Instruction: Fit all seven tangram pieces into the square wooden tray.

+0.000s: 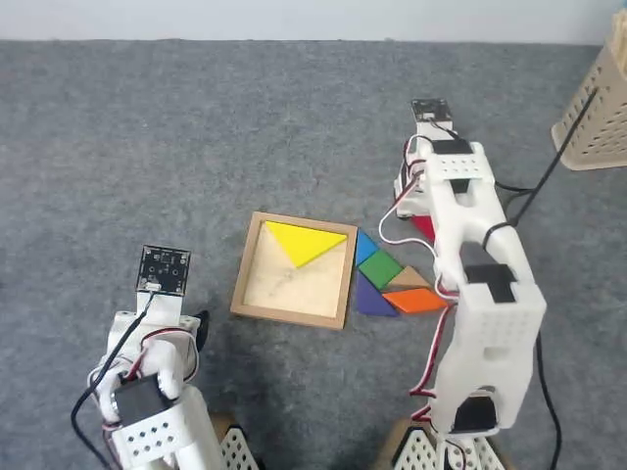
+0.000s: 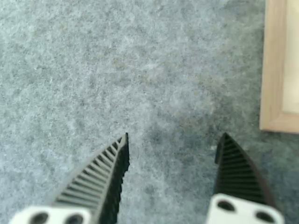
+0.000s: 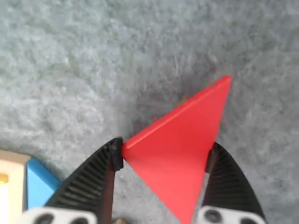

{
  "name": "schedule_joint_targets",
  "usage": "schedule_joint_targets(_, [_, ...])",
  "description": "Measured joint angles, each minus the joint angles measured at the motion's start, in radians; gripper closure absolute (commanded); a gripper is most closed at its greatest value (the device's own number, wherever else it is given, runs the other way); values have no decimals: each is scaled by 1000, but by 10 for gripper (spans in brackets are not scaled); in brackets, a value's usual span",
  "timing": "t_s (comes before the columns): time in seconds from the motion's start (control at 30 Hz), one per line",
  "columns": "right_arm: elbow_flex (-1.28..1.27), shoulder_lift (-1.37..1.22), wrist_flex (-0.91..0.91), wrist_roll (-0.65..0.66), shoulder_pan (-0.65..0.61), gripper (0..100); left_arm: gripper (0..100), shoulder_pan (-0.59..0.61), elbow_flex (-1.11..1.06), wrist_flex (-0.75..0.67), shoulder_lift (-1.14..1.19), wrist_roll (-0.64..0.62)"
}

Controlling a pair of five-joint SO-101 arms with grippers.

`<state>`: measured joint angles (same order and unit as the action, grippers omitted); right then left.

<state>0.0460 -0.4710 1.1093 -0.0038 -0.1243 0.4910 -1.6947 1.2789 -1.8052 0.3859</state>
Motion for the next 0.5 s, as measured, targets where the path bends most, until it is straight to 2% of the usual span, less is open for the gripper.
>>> schedule_joint_targets(0.3, [-290, 290, -110, 8, -5, 857, 720, 0, 0, 0, 0, 0])
schedule_joint_targets(0.5, [-427, 471, -117, 78, -138, 858, 720, 0, 0, 0, 0, 0])
